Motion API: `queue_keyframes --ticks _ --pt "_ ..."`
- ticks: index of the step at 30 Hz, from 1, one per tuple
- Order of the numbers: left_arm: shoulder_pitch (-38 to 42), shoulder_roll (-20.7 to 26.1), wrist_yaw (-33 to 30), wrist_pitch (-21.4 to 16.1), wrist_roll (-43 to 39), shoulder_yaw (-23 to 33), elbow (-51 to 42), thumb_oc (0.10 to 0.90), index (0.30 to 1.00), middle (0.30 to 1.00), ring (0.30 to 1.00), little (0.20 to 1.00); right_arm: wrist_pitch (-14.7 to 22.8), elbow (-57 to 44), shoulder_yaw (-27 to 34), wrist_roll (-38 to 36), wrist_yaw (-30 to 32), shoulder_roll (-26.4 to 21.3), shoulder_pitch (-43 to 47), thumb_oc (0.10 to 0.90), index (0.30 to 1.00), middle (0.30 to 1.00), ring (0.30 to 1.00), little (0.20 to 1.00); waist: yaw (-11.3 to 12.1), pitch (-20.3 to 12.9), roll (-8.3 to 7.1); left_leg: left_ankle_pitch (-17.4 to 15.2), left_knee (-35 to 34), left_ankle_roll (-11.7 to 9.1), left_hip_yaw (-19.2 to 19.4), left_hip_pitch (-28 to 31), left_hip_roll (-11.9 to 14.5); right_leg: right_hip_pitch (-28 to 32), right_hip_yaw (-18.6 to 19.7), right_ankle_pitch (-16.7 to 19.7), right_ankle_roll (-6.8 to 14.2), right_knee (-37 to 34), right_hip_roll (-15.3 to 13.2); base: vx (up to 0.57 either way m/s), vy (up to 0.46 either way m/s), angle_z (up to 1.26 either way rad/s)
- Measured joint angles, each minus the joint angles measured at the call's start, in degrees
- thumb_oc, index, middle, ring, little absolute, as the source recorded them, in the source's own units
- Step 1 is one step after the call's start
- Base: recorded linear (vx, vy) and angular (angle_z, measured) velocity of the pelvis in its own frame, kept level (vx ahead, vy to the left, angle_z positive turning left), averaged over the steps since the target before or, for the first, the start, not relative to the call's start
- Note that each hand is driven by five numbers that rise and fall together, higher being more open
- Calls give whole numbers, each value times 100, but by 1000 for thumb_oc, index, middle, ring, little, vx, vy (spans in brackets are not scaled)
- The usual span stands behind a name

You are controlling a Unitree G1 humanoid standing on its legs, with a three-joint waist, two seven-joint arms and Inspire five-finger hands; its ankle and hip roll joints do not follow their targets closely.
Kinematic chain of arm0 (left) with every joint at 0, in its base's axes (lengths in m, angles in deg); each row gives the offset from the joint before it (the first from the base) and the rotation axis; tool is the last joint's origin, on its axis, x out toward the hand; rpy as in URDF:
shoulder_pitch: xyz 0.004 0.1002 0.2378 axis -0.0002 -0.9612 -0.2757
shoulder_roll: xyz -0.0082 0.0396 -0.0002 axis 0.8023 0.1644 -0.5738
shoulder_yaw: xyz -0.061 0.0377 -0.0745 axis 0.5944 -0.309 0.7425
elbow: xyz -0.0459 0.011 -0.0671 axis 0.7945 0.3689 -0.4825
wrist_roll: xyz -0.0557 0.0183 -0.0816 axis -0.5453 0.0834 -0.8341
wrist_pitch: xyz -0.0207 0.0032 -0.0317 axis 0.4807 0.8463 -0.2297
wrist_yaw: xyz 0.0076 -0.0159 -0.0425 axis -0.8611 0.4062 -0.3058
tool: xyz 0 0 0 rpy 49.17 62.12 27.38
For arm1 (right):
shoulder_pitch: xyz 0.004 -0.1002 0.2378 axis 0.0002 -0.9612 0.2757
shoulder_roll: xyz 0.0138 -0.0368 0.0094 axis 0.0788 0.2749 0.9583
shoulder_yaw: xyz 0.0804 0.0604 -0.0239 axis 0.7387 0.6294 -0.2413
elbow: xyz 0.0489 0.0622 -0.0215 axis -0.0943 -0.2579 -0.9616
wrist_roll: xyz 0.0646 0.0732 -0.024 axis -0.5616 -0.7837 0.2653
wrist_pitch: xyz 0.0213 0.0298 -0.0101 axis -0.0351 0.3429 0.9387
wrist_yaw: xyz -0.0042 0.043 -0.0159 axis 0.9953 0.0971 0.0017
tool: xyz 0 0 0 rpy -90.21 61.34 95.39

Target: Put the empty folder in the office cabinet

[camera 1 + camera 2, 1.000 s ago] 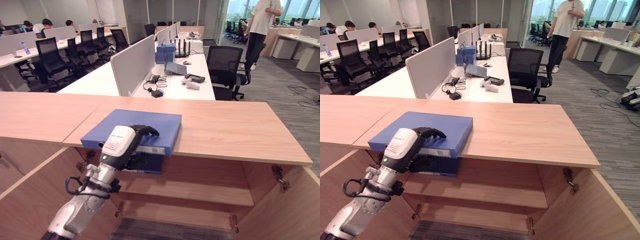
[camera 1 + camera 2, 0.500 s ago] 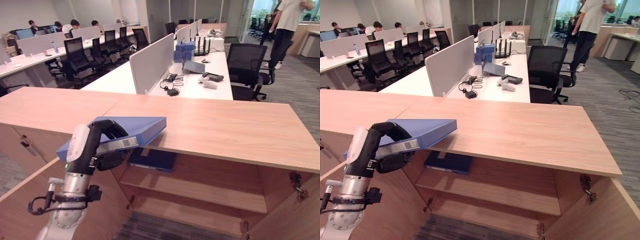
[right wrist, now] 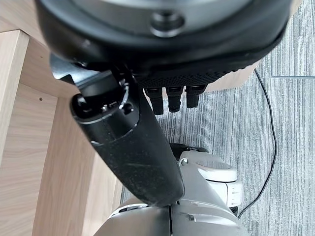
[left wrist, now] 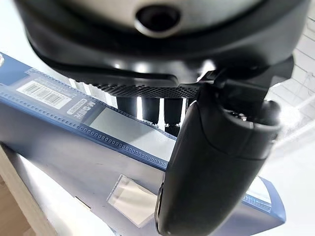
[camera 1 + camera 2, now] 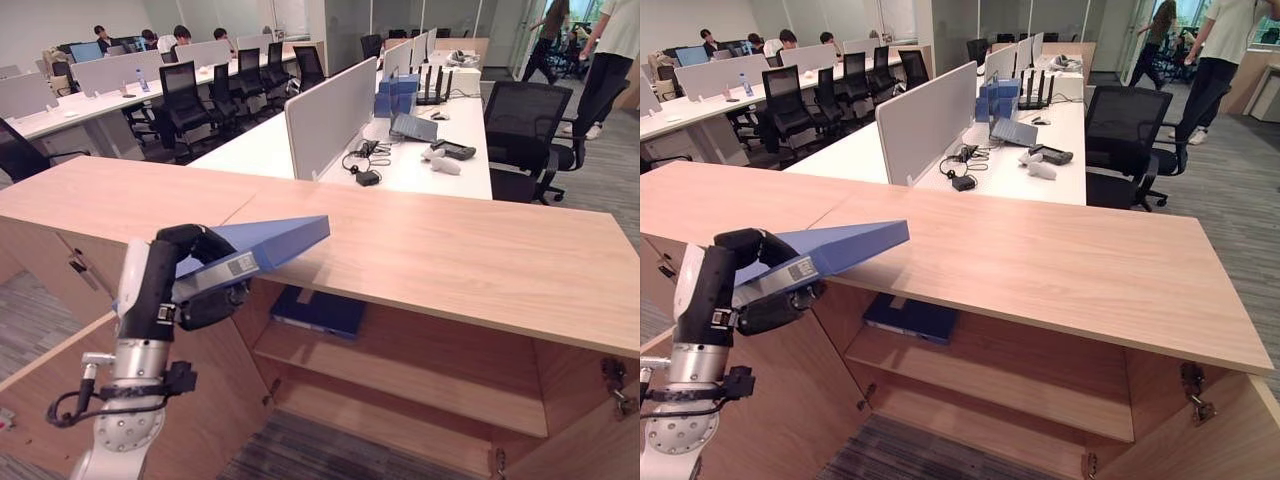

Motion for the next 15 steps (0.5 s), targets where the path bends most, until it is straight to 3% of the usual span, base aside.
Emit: queue_keyframes --ticks 6,13,15 --pt "912 -11 396 220 -1553 -147 -210 400 300 300 300 300 -37 -3 -191 14 -135 -73 176 800 900 900 900 900 -150 66 -14 12 1 17 1 -5 -3 2 -16 -5 -5 0 -4 0 0 0" --pt "1802 -102 527 211 -2466 -946 -423 400 300 300 300 300 -47 -5 -251 126 -150 -86 390 800 900 900 900 900 -441 88 -37 11 3 6 44 21 -21 -12 38 -13 23 0 -15 -6 9 -4" --pt "2109 -170 587 211 -3124 -1327 -424 400 300 300 300 300 -54 -7 -297 233 -149 -108 433 800 900 900 900 900 -490 88 -17 5 4 -8 161 105 -21 -8 134 -14 27 0 -10 -12 28 -19"
